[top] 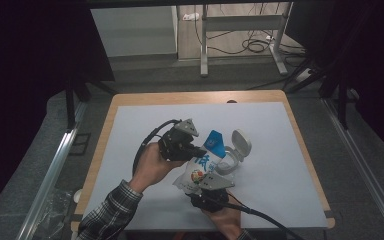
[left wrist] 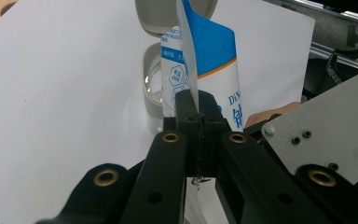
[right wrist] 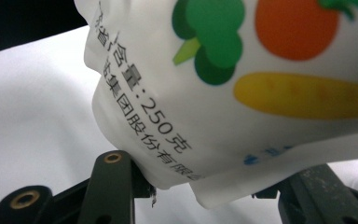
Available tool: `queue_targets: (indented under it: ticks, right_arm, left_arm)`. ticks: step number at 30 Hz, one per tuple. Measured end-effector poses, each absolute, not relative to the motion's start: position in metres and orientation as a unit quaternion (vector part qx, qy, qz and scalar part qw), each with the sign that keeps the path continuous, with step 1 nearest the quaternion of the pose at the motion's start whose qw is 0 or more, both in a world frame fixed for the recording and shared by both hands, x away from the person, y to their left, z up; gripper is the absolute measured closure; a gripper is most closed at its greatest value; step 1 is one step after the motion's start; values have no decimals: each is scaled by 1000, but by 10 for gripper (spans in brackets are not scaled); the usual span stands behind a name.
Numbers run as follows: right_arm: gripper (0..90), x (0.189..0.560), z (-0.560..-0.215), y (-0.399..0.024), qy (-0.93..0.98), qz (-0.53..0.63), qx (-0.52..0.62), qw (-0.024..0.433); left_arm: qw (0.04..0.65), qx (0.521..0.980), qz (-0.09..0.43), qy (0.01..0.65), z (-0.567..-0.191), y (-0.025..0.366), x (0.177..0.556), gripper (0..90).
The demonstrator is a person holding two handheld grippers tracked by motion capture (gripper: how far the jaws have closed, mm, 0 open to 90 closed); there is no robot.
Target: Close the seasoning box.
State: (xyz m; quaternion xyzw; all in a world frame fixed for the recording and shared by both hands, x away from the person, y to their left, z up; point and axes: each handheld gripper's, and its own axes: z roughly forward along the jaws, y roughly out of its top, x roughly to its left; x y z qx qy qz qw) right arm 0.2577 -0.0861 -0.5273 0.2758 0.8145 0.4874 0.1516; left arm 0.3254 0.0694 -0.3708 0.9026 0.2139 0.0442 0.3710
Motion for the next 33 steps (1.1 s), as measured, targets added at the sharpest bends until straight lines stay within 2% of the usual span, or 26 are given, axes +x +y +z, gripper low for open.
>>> queue_targets:
  ticks: [20,24,33]
  right_arm:
    - [535,262,-522,-88,800,507,298,116]
    - [535,263,-521,-90,807,505,294,91]
    - [535,265,-520,-89,804,509,297,82]
  left_arm:
    - [332,921,37,202,-361,50,337,900]
    - [328,922,37,201,-362,47,338,900]
    - [315,928,36,194,-358,41,340,900]
